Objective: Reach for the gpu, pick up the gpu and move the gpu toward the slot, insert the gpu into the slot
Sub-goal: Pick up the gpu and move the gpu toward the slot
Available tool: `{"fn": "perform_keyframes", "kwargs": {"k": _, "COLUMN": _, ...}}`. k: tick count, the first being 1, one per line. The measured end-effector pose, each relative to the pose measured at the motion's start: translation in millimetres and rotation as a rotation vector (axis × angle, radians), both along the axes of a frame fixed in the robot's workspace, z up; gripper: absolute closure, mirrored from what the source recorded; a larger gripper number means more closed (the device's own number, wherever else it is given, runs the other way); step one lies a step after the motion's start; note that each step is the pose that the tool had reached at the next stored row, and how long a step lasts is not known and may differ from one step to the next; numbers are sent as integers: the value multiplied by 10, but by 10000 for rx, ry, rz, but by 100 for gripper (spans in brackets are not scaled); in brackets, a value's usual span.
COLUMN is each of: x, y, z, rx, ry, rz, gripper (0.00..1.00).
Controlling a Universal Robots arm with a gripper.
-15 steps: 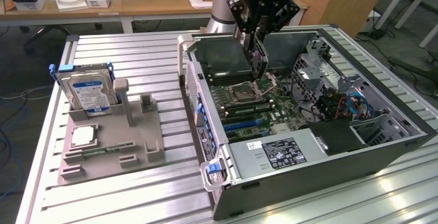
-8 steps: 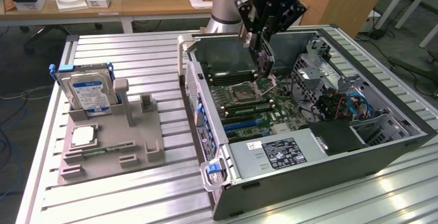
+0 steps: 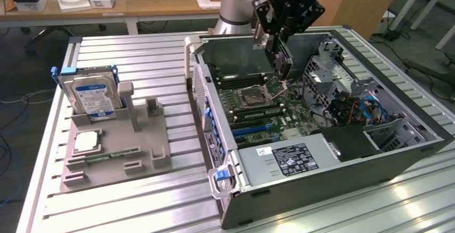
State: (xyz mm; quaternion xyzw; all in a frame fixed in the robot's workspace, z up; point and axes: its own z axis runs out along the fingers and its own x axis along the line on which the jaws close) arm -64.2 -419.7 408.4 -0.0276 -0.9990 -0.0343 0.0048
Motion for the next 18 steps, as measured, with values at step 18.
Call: {"fn": "perform_keyframes", "kwargs": {"k": 18, "x": 374, "y": 0, "z": -29, "rx": 17, "ry": 0, "rz": -1, "gripper": 74}}
